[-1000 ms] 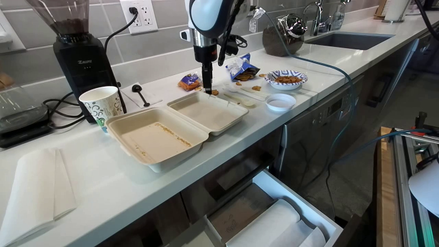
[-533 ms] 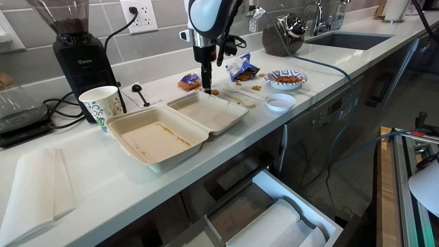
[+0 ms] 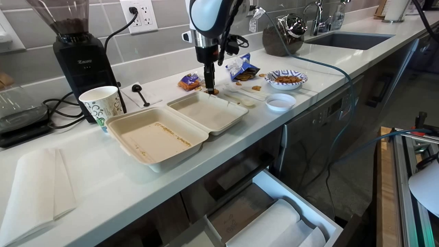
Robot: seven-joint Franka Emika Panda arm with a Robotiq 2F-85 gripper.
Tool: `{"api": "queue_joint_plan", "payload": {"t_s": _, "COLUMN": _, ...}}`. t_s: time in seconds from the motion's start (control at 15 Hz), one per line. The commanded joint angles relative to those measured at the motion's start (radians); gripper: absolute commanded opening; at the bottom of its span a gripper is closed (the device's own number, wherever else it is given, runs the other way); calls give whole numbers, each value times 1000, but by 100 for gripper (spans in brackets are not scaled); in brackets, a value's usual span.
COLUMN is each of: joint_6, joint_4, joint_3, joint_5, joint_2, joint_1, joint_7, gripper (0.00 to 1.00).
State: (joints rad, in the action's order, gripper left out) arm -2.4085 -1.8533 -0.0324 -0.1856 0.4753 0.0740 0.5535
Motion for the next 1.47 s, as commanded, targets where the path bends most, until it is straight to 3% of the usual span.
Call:
{"api": "queue_joint_plan", "payload": {"t_s": 0.0, "joint_6": 52, "joint_4": 31, "joint_3": -3, "joint_5": -10, "joint_2": 18, "joint_1": 2, "joint_7": 1, "gripper": 78}}
{"api": "queue_joint_plan", "payload": {"t_s": 0.33, "joint_6": 69, "joint_4": 42, "joint_3": -6, "joint_5": -8, "joint_2": 24, "joint_1": 2, "joint_7": 5, "gripper": 76}}
{"api": "queue_joint_plan", "payload": {"t_s": 0.6, "joint_6": 82, "joint_4": 48, "joint_3": -9, "joint_5": -4, "joint_2": 26, "joint_1": 4, "joint_7": 10, "gripper": 64}}
{"api": "queue_joint_plan", "payload": {"t_s": 0.67, "joint_6": 83, "joint_4": 48, "joint_3": -9, "joint_5": -4, "joint_2": 26, "joint_1": 4, "joint_7": 10, "gripper": 56}}
{"api": "queue_joint_plan", "payload": {"t_s": 0.8, "joint_6": 87, "joint_4": 51, "joint_3": -10, "joint_5": -4, "joint_2": 27, "joint_1": 4, "joint_7": 11, "gripper": 60}}
{"api": "queue_joint_plan", "payload": {"t_s": 1.0, "joint_6": 89, "joint_4": 51, "joint_3": -12, "joint_5": -2, "joint_2": 27, "joint_1": 4, "joint_7": 12, "gripper": 48}}
{"api": "queue_joint_plan", "payload": {"t_s": 1.4, "joint_6": 91, "joint_4": 56, "joint_3": -10, "joint_5": -3, "joint_2": 29, "joint_1": 5, "joint_7": 12, "gripper": 44}}
